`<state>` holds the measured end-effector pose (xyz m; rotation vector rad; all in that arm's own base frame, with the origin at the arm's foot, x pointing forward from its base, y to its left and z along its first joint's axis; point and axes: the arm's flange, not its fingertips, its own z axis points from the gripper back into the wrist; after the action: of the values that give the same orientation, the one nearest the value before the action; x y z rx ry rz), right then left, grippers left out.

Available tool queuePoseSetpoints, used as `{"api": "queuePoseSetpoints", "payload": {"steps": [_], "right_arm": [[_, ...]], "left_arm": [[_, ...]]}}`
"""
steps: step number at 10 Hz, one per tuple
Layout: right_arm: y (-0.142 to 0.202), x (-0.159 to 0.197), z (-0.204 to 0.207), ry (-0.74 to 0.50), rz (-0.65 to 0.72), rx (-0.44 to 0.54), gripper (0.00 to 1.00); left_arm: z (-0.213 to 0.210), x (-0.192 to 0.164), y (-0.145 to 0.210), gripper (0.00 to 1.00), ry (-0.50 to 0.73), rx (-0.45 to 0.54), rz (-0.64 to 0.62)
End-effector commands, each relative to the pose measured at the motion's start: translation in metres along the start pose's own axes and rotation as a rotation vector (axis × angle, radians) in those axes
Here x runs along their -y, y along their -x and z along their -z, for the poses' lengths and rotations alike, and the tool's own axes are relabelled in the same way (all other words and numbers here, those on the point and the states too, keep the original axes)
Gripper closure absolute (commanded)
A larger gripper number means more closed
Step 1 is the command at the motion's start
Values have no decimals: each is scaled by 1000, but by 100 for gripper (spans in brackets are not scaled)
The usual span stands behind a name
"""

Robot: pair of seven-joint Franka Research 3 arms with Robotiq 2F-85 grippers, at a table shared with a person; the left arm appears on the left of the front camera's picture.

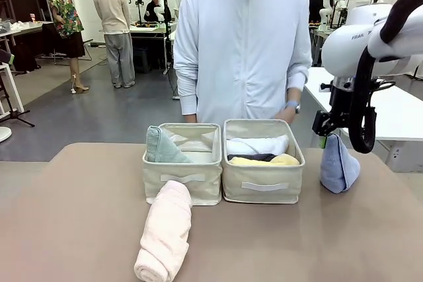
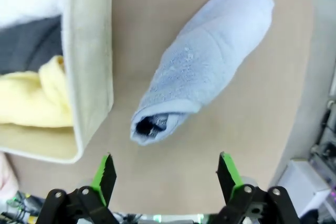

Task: Sort the towels based on their folding style.
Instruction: Pick up another triangle-folded towel from the table and place it in the left Fabric basket.

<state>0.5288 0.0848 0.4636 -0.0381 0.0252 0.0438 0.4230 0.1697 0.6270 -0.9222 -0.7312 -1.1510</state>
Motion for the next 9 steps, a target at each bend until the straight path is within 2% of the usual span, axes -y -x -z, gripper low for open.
{"api": "queuePoseSetpoints", "payload": {"steps": [1,6,7,8,9], "right_arm": [[-11,-8,17,25,17,-5,0],[-37,1,38,14,17,37,0],[-38,2,39,20,-8,69,53],[-38,2,39,30,-11,89,59],[-39,1,40,34,-10,96,100]], "left_arm": [[0,2,-1,0,-5,4,-2],[0,2,-1,0,-5,4,-2],[0,2,-1,0,-5,4,-2],[0,2,-1,0,-5,4,-2],[0,2,-1,0,-5,4,-2]]}}
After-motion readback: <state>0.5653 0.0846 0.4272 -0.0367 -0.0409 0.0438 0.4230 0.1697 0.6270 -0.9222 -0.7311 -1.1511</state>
